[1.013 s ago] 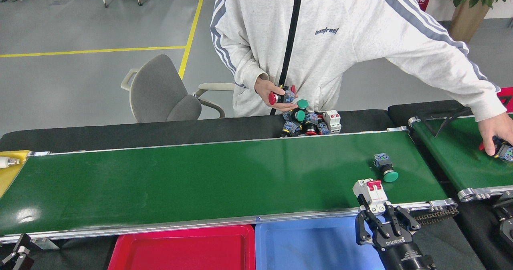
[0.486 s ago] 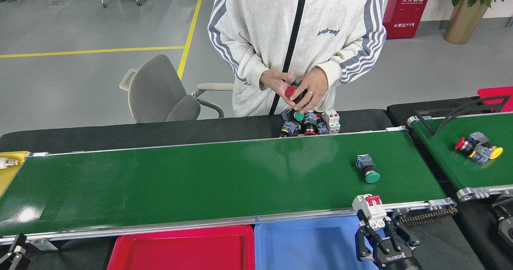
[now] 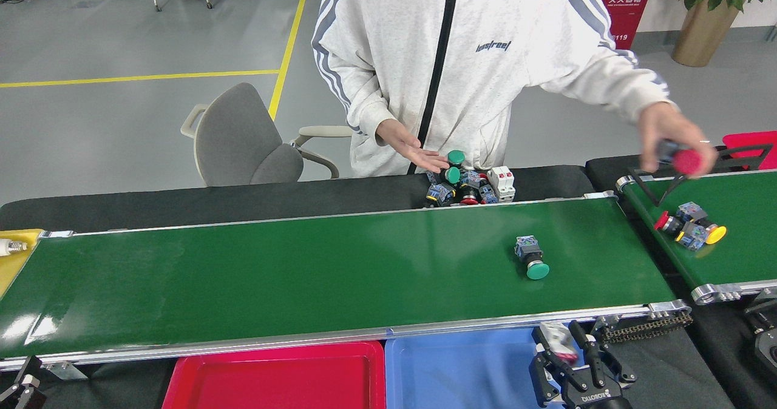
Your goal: Pick switch part from conveyor to tray
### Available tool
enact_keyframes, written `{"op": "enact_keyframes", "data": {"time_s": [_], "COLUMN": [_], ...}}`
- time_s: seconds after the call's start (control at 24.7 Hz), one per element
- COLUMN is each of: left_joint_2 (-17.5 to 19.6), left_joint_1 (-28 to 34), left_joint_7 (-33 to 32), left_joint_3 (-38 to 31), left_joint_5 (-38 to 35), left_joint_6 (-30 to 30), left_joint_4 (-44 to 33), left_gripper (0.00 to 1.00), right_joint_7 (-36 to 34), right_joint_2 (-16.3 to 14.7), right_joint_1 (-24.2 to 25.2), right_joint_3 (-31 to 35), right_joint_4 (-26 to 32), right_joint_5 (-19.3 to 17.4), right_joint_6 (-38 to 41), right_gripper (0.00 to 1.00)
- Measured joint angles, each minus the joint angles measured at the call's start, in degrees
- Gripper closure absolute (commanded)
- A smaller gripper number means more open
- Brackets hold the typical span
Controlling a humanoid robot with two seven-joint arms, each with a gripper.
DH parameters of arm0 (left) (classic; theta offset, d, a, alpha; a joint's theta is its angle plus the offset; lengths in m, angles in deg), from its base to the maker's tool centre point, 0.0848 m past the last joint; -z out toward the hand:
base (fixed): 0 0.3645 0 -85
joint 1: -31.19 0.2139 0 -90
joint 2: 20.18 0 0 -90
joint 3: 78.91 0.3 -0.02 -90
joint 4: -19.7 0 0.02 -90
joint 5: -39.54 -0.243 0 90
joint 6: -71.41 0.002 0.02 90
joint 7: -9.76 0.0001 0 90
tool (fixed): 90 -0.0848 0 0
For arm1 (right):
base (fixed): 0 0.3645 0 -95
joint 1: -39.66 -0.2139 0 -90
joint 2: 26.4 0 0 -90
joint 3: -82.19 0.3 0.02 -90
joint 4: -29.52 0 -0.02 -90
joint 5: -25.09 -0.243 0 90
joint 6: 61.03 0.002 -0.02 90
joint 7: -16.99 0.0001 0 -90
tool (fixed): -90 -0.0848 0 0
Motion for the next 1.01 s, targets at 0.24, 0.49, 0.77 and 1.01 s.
{"op": "enact_keyframes", "data": {"time_s": [0.24,0.49,0.77,1.01], "left_joint_2": [-0.01,-0.02,-0.02,-0.05], "left_joint_1": [0.27,0.27,-0.27,0.17], "left_joint_7": [0.0,0.0,0.0,-0.17], "left_joint_3": [0.52,0.59,0.66,2.44], "left_joint_5": [0.0,-0.01,-0.08,-0.01], "left_joint_6": [-0.74,-0.81,-0.81,-0.91], "left_joint_4": [-0.04,-0.13,-0.21,-0.46], "left_gripper": [0.0,0.0,0.0,0.0], "right_joint_7": [0.33,5.67,7.64,7.72], "right_joint_2": [0.79,2.71,7.84,10.58], "right_joint_1": [-0.32,-10.67,-25.56,-30.96], "right_joint_3": [0.07,-2.3,-10.41,-13.97], "right_joint_4": [0.01,-5.59,-22.2,-31.35], "right_joint_5": [0.12,4.29,6.01,6.01], "right_joint_6": [-1.45,-9.2,-18.8,-22.34], "right_gripper": [0.0,0.0,0.03,0.72]}}
